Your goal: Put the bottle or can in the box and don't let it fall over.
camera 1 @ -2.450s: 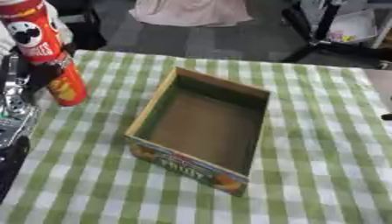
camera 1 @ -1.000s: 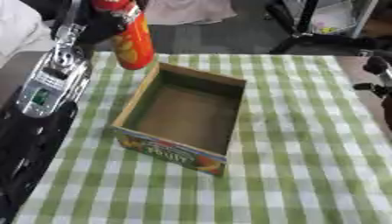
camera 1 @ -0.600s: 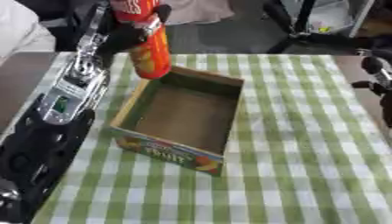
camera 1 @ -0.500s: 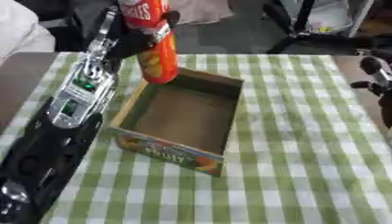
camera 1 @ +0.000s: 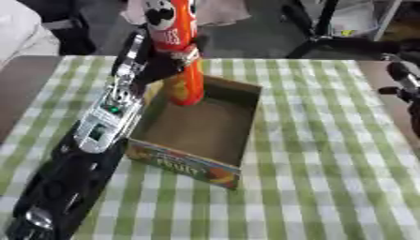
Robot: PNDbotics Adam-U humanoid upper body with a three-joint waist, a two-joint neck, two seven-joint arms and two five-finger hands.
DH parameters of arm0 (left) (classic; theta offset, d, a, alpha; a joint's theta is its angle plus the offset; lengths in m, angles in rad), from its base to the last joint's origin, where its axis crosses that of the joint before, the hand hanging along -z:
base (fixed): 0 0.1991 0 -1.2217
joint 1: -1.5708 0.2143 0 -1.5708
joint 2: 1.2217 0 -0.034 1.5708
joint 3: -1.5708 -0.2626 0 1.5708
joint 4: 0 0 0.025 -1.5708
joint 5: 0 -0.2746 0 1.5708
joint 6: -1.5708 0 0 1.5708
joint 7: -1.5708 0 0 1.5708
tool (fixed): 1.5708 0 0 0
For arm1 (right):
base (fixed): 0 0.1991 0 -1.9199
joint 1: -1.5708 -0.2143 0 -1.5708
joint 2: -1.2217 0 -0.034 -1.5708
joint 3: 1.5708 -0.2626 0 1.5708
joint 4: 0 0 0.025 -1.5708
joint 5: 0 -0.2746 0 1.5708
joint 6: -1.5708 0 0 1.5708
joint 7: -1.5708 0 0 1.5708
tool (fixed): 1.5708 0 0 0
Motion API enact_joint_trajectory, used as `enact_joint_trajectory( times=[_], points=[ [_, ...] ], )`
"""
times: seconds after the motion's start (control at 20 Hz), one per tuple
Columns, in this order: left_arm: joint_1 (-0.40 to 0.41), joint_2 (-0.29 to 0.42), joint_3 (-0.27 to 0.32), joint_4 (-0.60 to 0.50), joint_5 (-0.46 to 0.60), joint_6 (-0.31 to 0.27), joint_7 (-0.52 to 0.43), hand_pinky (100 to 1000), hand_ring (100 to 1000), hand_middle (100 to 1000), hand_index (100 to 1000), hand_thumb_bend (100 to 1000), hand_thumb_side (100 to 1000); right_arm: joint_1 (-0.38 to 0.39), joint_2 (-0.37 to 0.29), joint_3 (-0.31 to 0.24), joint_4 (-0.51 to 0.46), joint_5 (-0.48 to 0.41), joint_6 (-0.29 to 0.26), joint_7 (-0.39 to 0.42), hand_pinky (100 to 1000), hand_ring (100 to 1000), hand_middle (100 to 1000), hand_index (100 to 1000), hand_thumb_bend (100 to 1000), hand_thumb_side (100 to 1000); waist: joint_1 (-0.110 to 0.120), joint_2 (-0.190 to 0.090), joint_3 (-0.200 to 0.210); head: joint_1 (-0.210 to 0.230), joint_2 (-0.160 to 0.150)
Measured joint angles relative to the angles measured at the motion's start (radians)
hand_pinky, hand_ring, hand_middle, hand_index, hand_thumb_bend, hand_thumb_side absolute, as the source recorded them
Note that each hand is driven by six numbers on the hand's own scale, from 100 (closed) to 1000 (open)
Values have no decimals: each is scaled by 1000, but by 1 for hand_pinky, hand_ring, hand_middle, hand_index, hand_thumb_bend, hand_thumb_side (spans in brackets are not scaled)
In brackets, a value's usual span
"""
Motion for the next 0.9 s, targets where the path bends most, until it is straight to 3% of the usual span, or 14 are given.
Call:
enact_joint_trajectory(
  times=[0.15,0.2,0.25,0.35,0.55,0.9],
  points=[
    [5,-9,-3,21,-2,-17,-2,768,323,310,402,100,100,0,0,0,0,0,0,0,534,856,1000,781,1000,418,0,2,-3,1,-3],
    [7,-12,-4,28,-4,-22,-6,834,406,388,486,154,100,0,0,0,0,0,0,0,534,856,1000,781,1000,419,0,3,-3,1,-3],
    [8,-13,-5,35,-7,-25,-11,887,488,467,578,276,100,0,0,0,0,0,0,0,534,856,1000,780,1000,409,1,5,-3,1,-3],
    [8,-13,-5,46,-18,-30,-25,1000,690,638,771,610,286,0,0,0,0,-1,0,0,534,856,1000,780,1000,392,1,6,-3,1,-3],
    [13,-13,-5,62,-55,-36,-59,1000,769,689,809,732,384,0,0,0,0,-1,0,0,534,855,1000,780,955,336,1,6,-3,0,-3],
    [15,-13,-1,78,-117,-23,-97,1000,781,689,813,759,410,0,1,0,0,-4,0,-2,534,854,1000,780,876,268,-3,6,-1,0,-6]
  ],
)
